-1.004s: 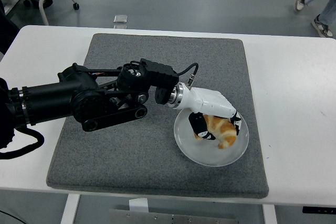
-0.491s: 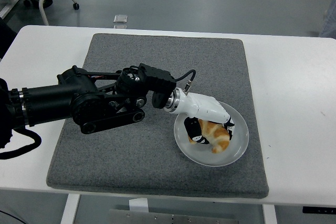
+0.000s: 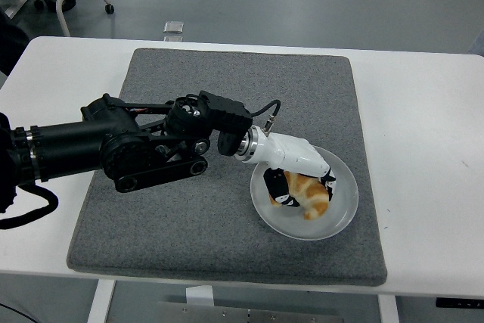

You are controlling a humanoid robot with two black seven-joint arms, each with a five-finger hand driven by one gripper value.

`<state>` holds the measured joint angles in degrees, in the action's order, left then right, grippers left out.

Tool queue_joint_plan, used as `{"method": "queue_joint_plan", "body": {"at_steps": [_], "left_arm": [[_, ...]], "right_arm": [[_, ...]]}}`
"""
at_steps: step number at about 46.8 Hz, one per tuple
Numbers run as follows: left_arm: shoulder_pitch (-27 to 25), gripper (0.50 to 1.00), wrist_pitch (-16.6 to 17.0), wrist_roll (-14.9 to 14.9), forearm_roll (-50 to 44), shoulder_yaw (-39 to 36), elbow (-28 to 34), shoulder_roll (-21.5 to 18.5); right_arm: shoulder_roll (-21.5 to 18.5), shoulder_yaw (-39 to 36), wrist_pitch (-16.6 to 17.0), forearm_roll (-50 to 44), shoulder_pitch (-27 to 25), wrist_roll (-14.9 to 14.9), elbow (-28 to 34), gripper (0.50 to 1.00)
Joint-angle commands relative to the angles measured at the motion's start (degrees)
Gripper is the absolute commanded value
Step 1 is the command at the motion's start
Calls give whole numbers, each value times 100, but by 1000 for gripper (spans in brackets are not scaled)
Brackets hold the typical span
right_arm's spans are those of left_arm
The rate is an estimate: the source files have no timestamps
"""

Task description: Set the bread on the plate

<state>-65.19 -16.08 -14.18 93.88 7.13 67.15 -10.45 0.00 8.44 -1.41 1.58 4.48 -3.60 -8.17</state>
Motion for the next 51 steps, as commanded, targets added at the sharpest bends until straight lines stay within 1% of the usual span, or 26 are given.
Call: {"method": "queue_joint_plan", "body": {"at_steps": [1,5,6,7,25,39,42,47,51], "left_arm": [[6,777,0,-6,-2,-1,-9,-1],[6,957,-9,-6,-19,8,-17,-1],[6,983,-9,-6,-28,8,-17,-1],[6,988,-9,-6,-37,8,-17,-10],[6,992,26,-6,-274,157,-17,-28],[-3,992,26,-6,-941,1045,18,-54],[6,992,35,3,-1178,1264,18,-54],[15,990,70,12,-1846,1651,-35,-72],[-11,992,254,56,-2426,1924,-219,-133]], "right_arm": [[0,0,0,0,0,0,0,930],[0,0,0,0,0,0,0,930],[0,0,0,0,0,0,0,930],[0,0,0,0,0,0,0,932],[0,0,0,0,0,0,0,930],[0,0,0,0,0,0,0,930],[0,0,0,0,0,0,0,930],[0,0,0,0,0,0,0,930],[0,0,0,0,0,0,0,930]]}}
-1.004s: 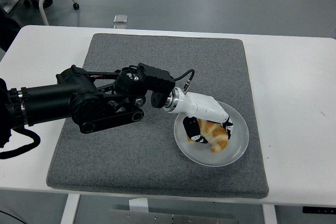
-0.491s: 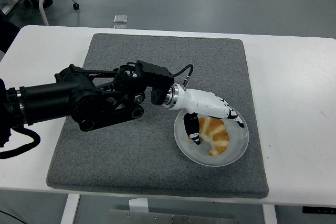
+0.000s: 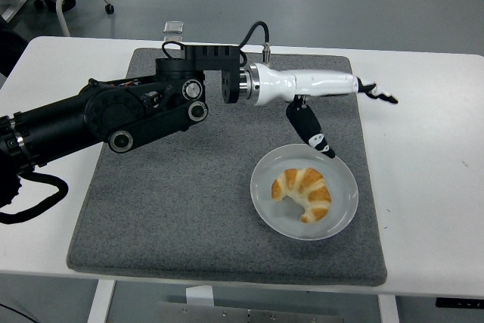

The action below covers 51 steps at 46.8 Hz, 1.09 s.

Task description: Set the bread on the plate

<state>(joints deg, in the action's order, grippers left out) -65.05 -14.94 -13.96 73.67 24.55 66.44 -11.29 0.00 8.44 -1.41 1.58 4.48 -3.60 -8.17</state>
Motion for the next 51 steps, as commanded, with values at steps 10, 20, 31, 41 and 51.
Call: {"method": "queue_joint_plan", "body": {"at_steps": [10,20,31,41,51], "left_arm": [[-254,992,992,43,-2126,621,-1256,-57],[-421,992,1204,43,-3850,656,-2135,-57],[-474,992,1213,43,-5124,674,-2777,-294],[-421,994,1327,43,-6267,674,-3076,-620],[-307,994,1362,60,-7506,665,-3173,-1032]], "right_arm": [[0,0,0,0,0,0,0,930],[0,0,0,0,0,0,0,932],[0,0,0,0,0,0,0,930],[0,0,0,0,0,0,0,930],[0,0,0,0,0,0,0,930]]}}
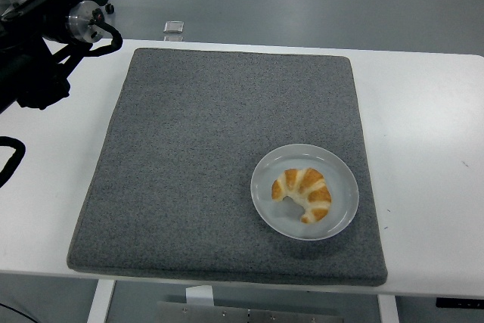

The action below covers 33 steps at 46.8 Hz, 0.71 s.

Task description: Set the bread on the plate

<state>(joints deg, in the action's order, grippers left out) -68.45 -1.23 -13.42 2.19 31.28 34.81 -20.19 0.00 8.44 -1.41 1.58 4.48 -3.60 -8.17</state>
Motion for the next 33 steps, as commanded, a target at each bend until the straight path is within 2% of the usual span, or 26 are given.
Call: {"method": "queue_joint_plan", "body": {"at_steps": [1,9,15,24,33], "left_arm": [[86,994,-9,14,-464,-8,-26,-169],[429,994,-71,15,-1071,45,-97,-257],[754,999,-176,6,-1476,422,-149,-258],[1132,1000,-457,-3,-1511,1143,-158,-213],[1281,1000,-458,-38,-1520,1258,-325,-100]], "right_arm": [[0,0,0,0,0,0,0,930],[0,0,0,0,0,0,0,930],[0,0,0,0,0,0,0,930],[0,0,0,0,0,0,0,932],[0,0,26,9,0,0,0,930]]}}
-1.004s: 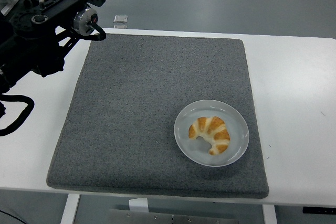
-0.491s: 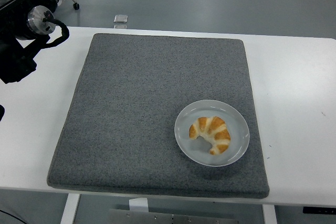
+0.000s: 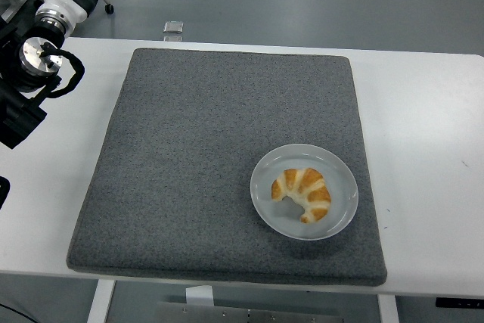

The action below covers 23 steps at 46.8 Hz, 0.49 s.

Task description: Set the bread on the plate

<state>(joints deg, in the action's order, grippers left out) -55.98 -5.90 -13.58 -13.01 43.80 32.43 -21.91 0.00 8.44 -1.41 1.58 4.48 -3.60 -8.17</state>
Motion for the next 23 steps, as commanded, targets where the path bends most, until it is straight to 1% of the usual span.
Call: {"method": "queue_joint_plan", "body": {"at_steps": [1,6,23], "left_arm": [[34,1000,2,-30,-9,6,-122,99],[69,1000,10,-48,0,94,-281,196],[157,1000,10,-92,0,191,-351,460]], "right_arm": [[0,0,52,18,0,-1,0,930],[0,18,70,9,-9,-1,-97,930],[0,18,61,0,-9,-1,-70,930]]}}
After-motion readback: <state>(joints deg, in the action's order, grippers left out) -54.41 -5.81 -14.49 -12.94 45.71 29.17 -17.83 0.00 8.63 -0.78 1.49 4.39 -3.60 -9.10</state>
